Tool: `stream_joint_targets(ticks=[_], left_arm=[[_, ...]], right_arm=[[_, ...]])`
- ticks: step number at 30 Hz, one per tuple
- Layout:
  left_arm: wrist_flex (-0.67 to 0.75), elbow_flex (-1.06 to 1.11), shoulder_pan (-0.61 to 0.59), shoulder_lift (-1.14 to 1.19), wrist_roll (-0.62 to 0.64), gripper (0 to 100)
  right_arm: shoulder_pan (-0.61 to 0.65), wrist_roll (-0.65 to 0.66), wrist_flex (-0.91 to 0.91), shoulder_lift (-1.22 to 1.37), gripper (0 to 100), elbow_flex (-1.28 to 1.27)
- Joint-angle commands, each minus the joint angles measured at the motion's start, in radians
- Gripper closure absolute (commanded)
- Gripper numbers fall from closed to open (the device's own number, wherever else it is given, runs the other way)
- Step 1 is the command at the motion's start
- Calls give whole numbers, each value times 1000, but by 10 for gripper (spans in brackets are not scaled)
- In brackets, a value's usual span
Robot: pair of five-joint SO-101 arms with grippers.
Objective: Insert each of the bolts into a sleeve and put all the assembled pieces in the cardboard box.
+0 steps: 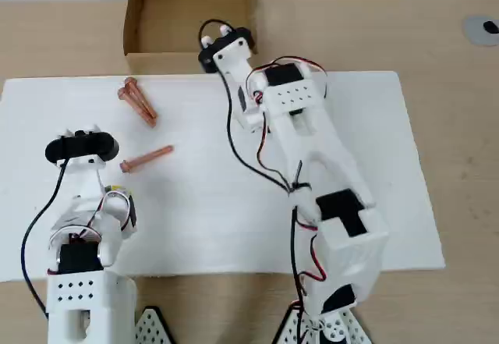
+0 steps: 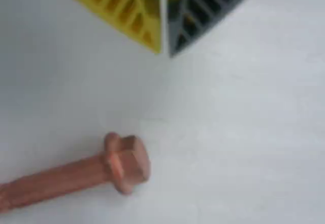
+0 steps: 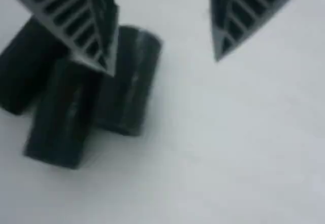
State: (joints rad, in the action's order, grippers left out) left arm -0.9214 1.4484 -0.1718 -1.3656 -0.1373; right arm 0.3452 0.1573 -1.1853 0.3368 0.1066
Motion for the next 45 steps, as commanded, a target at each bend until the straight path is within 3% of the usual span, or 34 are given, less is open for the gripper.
stream_joint_targets(ticks=[1, 27, 45], left_arm=[[11, -6, -14, -2, 5, 994], [9, -6, -14, -2, 5, 993], [11, -8, -14, -2, 5, 993]], right_arm=[[-36, 2, 6, -2, 835, 68], [-71, 6, -29, 105, 835, 71], [-71, 8, -69, 297, 835, 308]])
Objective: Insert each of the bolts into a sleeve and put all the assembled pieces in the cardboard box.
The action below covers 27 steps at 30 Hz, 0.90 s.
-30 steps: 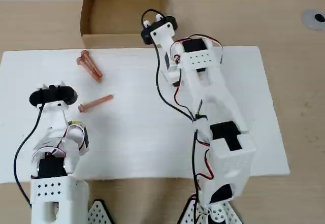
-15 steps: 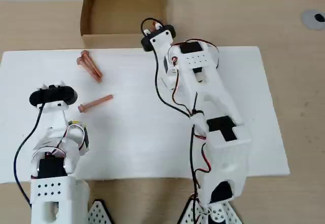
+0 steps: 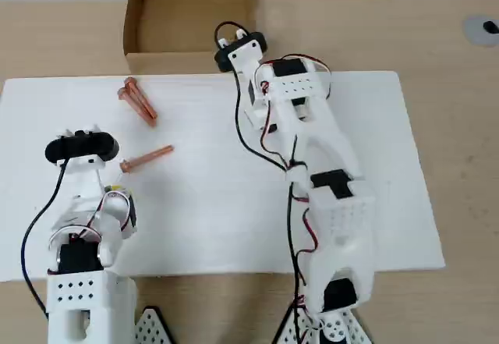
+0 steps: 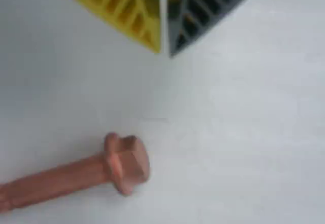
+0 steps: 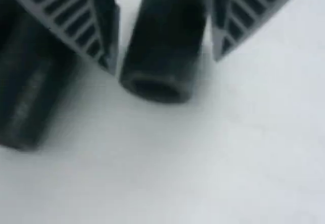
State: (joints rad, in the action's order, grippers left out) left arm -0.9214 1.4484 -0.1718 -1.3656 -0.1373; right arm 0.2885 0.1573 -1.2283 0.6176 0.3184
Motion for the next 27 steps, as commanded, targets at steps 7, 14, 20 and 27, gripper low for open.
stream_joint_targets(ticks=[7, 14, 20, 27], left_arm=[[11, -15, -14, -2, 5, 993], [9, -15, -14, -2, 0, 993], [9, -15, -14, -2, -2, 994], [9, -17, -14, -2, -2, 994]], right_arm=[[-15, 8, -176, 139, 835, 286], [-15, 8, -316, 208, 835, 450], [-15, 8, -417, 243, 835, 501], [-13, 6, -431, 266, 864, 501]])
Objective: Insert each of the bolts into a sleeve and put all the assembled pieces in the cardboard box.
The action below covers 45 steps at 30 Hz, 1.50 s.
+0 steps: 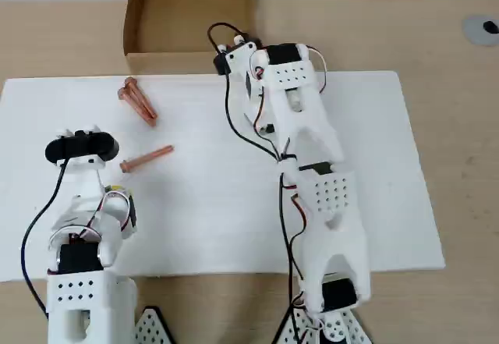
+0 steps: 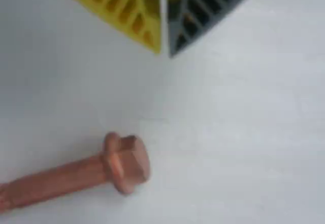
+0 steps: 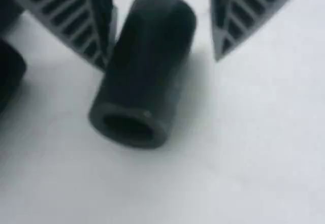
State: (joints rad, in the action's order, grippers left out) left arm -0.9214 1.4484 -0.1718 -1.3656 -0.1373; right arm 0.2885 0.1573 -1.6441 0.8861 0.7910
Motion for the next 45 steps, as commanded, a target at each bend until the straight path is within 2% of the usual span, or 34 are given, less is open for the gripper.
stream_joint_targets(ticks=[1, 5, 16, 20, 26, 29, 35, 40, 45], left_arm=[[9, -17, -14, -2, -2, 994], [9, -17, -14, -2, -2, 994], [9, -17, -14, -2, -2, 994], [9, -35, -15, -2, 3, 994], [9, -143, -89, -2, 40, 994], [9, -190, -141, -2, 51, 994], [17, -233, -213, 5, 66, 984], [72, -325, -247, 19, 373, 840], [92, -479, -244, 249, 519, 849]], right_arm=[[-12, 6, -14, -2, 888, 28], [-12, 6, -9, -2, 991, 30], [-5, 2, -31, -7, 988, 120], [45, 2, -143, -8, 988, 297], [143, -28, -144, -85, 988, 558], [223, -77, -144, -205, 988, 568], [354, -149, -146, -576, 989, 331], [361, -219, -144, -940, 989, -76], [266, -219, -137, -1262, 989, -455]])
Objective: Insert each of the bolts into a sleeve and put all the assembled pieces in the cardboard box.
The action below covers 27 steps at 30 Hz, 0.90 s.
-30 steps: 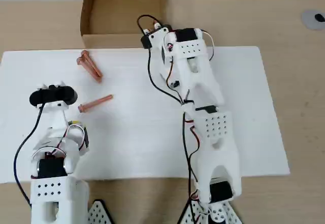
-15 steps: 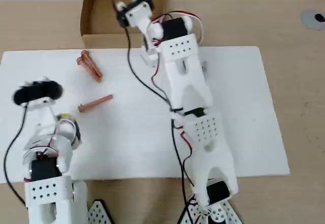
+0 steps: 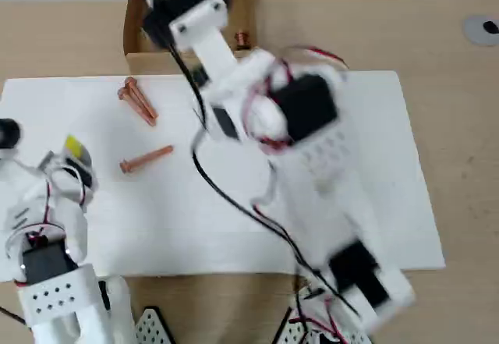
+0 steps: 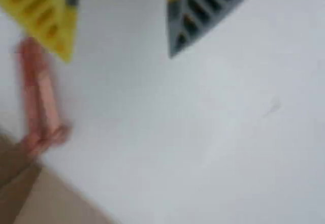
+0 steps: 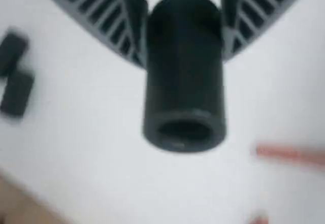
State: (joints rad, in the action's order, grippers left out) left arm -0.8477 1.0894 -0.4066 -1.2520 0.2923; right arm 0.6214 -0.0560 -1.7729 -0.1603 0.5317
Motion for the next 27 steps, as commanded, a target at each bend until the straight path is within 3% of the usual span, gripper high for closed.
stream_joint_targets(ticks=[1, 5, 12, 18, 22, 27], left_arm=[[18, -158, -9, 217, 118, 849], [5, -367, -11, 576, 229, 851], [-216, -783, 44, 980, 588, 862], [-460, -988, 209, 1058, 818, 864], [-471, -991, 264, 1055, 830, 865], [-453, -904, 226, 1061, 1000, 865]], right_arm=[[-101, -6, -8, -266, 989, -257], [-208, -5, 21, -437, 989, -467], [-243, -5, 94, -641, 989, -750], [-243, -5, 158, -708, 989, -900], [-243, -5, 175, -708, 989, -934], [-243, -5, 176, -708, 989, -954]])
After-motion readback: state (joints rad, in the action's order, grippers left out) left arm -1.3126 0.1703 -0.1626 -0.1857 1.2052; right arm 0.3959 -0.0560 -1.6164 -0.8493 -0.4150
